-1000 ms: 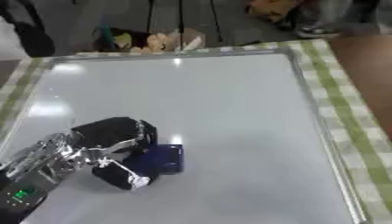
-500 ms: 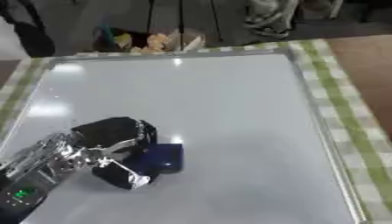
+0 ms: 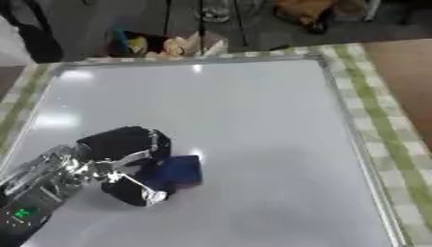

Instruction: Wipe the whiteboard clean with a brush.

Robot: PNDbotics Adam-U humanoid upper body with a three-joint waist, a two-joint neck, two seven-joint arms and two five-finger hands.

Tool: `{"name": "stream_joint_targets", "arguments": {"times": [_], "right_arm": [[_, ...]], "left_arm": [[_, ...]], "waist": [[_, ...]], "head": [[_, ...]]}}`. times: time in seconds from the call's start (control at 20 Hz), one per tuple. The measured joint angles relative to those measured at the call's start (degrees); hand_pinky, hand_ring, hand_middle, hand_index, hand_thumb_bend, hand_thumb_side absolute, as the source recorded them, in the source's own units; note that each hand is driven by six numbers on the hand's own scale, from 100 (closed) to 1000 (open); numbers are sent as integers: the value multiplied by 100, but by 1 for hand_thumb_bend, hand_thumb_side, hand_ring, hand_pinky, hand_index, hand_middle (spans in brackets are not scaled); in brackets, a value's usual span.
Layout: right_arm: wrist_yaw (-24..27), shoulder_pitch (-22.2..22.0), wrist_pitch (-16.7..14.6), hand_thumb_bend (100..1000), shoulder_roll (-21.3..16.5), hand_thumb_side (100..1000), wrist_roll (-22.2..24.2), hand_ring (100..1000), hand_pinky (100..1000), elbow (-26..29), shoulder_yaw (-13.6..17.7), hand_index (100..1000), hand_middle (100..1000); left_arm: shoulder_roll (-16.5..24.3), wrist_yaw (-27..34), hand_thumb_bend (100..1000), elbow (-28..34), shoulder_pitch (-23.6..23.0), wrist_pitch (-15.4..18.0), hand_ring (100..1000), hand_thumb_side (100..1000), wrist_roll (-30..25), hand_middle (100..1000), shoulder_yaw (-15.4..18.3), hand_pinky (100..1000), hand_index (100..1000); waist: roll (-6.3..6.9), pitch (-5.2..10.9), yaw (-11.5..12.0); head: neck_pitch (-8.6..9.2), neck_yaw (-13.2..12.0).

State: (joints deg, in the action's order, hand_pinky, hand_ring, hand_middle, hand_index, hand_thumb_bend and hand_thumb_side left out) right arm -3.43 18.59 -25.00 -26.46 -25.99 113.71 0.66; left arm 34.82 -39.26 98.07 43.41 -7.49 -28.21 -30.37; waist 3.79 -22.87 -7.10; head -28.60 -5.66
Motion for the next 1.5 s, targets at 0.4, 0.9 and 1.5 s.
{"name": "stream_joint_targets", "arguments": {"times": [0.4,0.9,1.5], "right_arm": [[0,-22,-6,100,0,807,6,675,728,0,0,784,549],[0,-44,-12,100,0,808,12,675,730,0,0,785,549],[0,-53,-15,100,0,809,9,676,730,0,2,785,548]], "left_arm": [[22,4,218,12,-15,-78,591,408,52,531,66,393,172],[146,-72,210,-5,-139,-247,581,398,269,522,331,383,171],[402,-216,193,-75,-328,-615,573,390,773,517,1006,376,169]], "waist": [[-5,2,1],[-8,2,32],[-19,2,69]], "head": [[1,0],[1,-5],[5,-8]]}}
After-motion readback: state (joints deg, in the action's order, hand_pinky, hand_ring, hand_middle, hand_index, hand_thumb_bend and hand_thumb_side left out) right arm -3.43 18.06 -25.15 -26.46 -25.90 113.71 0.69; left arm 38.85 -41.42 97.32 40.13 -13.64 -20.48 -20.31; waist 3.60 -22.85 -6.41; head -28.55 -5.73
